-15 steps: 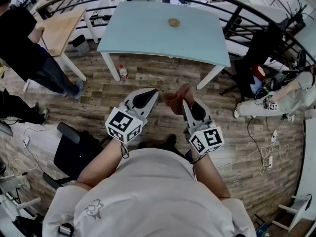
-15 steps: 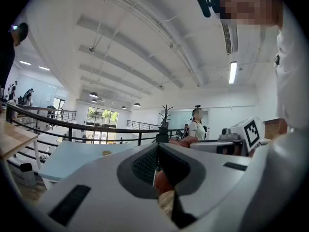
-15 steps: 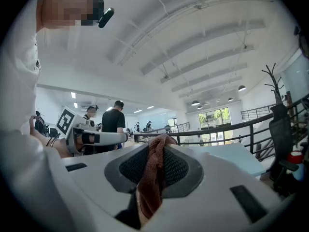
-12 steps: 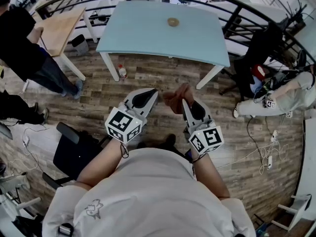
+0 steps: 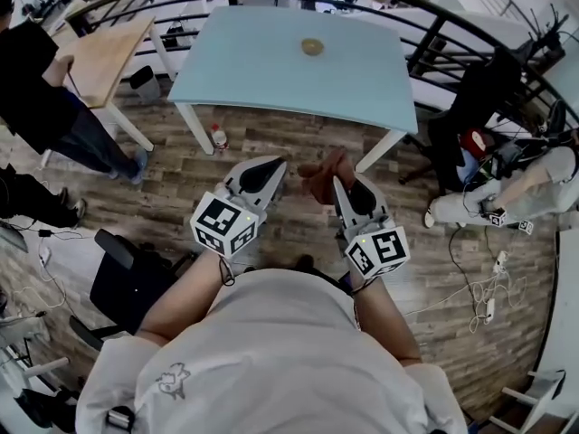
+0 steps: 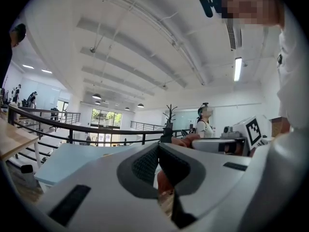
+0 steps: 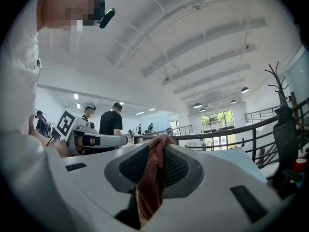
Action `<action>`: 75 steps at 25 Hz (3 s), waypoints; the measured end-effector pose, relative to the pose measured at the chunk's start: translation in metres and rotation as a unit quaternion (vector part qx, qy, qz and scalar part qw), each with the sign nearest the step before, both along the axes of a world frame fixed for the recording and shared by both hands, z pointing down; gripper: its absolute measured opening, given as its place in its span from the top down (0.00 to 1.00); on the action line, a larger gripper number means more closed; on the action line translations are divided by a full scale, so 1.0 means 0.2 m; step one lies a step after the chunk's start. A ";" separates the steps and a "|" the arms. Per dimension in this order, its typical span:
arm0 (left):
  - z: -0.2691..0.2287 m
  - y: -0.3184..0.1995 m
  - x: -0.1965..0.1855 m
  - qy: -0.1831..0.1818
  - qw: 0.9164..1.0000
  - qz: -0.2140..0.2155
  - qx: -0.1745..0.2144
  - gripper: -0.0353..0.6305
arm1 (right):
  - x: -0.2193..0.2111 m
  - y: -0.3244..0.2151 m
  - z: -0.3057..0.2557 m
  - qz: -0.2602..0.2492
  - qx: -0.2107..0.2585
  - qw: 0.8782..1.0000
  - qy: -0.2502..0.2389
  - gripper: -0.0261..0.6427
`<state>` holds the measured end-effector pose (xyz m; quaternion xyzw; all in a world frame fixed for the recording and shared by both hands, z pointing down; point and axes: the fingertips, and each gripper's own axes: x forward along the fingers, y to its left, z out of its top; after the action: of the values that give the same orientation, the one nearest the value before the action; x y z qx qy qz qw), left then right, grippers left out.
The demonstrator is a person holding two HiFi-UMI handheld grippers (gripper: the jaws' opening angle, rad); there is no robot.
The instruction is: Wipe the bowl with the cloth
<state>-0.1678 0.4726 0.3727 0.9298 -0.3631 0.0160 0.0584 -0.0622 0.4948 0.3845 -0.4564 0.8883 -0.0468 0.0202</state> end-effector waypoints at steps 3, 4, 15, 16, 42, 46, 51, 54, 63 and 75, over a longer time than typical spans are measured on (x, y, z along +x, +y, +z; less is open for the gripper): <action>-0.01 -0.11 0.12 0.003 1.000 -0.014 0.006 0.93 | 0.12 -0.11 -0.01 -0.014 0.005 1.000 0.005 0.83; -0.02 -0.15 0.15 0.004 1.000 -0.018 0.007 0.93 | 0.15 -0.14 -0.02 -0.020 0.006 1.000 0.007 0.83; 0.04 -0.66 0.25 0.008 0.999 -0.035 -0.008 0.93 | 0.26 -0.66 0.03 -0.033 -0.006 0.999 0.015 0.83; 0.05 -0.72 0.24 0.010 0.999 -0.033 -0.010 0.93 | 0.26 -0.72 0.04 -0.030 -0.010 0.999 0.014 0.83; 0.05 -2.13 0.10 -0.002 0.999 0.040 -0.014 0.93 | 0.10 -2.06 0.08 0.040 -0.023 0.999 0.008 0.83; 0.08 -2.30 0.20 0.000 0.999 0.031 -0.027 0.93 | 0.21 -2.27 0.09 0.026 -0.019 0.999 0.010 0.83; 0.09 -2.56 0.35 0.002 0.999 0.004 -0.032 0.93 | 0.39 -2.54 0.09 0.005 -0.020 1.000 0.003 0.83; 0.11 -2.71 0.42 0.000 0.999 -0.012 -0.032 0.93 | 0.47 -2.71 0.09 -0.014 -0.012 1.000 0.007 0.83; 0.12 -3.03 0.64 -0.002 0.997 -0.067 -0.047 0.93 | 0.73 -3.08 0.04 -0.056 -0.015 0.998 0.009 0.83; 0.27 -3.33 0.68 -0.021 0.994 -0.066 -0.088 0.93 | 0.75 -3.37 0.15 -0.051 -0.037 0.998 0.002 0.83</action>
<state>-0.0324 -0.1936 0.4273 0.8947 -0.4216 0.0639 0.1330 0.0884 -0.1792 0.4146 -0.4113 0.9080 -0.0796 -0.0012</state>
